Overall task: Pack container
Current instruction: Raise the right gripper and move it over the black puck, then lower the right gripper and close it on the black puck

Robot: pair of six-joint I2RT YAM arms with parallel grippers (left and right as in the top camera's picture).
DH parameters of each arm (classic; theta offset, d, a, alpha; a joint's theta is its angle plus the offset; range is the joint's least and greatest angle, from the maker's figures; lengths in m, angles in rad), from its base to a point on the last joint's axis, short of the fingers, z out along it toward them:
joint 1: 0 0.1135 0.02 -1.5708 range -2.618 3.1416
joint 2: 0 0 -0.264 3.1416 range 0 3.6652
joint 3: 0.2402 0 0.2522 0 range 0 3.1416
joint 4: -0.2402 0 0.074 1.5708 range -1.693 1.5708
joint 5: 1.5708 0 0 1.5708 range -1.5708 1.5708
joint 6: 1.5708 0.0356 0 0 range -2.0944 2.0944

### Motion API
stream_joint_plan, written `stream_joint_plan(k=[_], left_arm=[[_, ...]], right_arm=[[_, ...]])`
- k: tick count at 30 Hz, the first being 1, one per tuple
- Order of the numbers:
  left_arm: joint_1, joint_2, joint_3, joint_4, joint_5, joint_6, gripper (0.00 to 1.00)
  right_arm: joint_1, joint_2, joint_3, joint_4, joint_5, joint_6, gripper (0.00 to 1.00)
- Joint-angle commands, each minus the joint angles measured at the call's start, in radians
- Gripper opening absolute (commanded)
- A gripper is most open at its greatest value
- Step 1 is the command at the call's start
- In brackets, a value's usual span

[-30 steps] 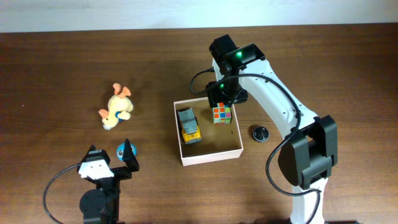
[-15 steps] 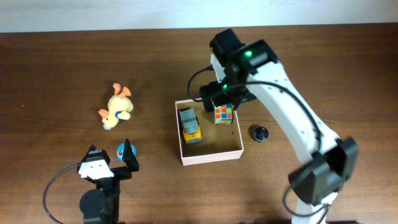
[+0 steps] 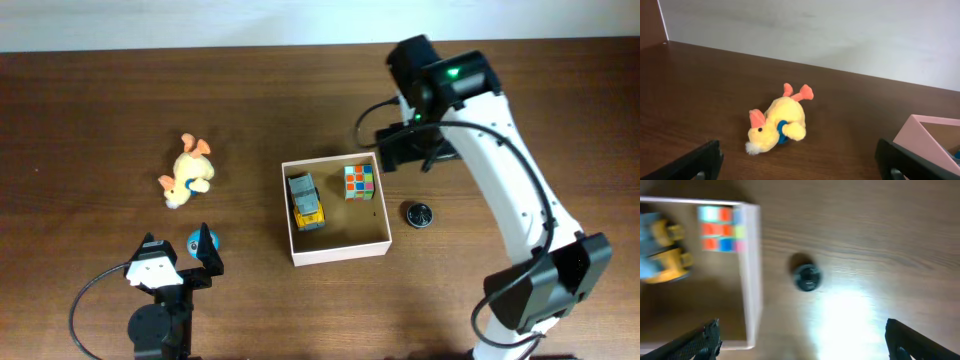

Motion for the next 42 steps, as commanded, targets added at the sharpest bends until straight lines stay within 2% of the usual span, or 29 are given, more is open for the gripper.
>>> stream_joint_plan(k=[1, 7, 9, 14, 24, 27, 33, 42], left_arm=[[0.006, -0.007, -0.006, 0.0, 0.014, -0.005, 0.99], [0.006, -0.007, -0.006, 0.0, 0.014, -0.005, 0.99], [0.006, -0.007, -0.006, 0.0, 0.014, -0.005, 0.99], [0.006, -0.008, -0.006, 0.0, 0.014, -0.005, 0.99], [0.006, -0.007, -0.006, 0.0, 0.014, -0.005, 0.99], [0.006, -0.007, -0.006, 0.0, 0.014, -0.005, 0.99], [0.006, -0.007, -0.006, 0.0, 0.014, -0.005, 0.99], [0.006, -0.008, -0.006, 0.0, 0.014, -0.005, 0.99]], right_arm=[[-0.014, 0.001, -0.07, 0.022, 0.074, -0.056, 0.99], [-0.022, -0.001, -0.272, 0.163, 0.083, -0.036, 0.99], [-0.022, -0.001, -0.39, 0.256, 0.075, -0.015, 0.99], [-0.044, -0.002, -0.522, 0.381, 0.008, 0.033, 0.99], [-0.171, -0.015, -0.649, 0.514, -0.104, 0.075, 0.99], [-0.204, -0.015, -0.698, 0.565, -0.183, 0.013, 0.99], [-0.203, -0.015, -0.756, 0.605, -0.233, -0.087, 0.99], [-0.2, -0.015, -0.758, 0.605, -0.232, -0.071, 0.97]])
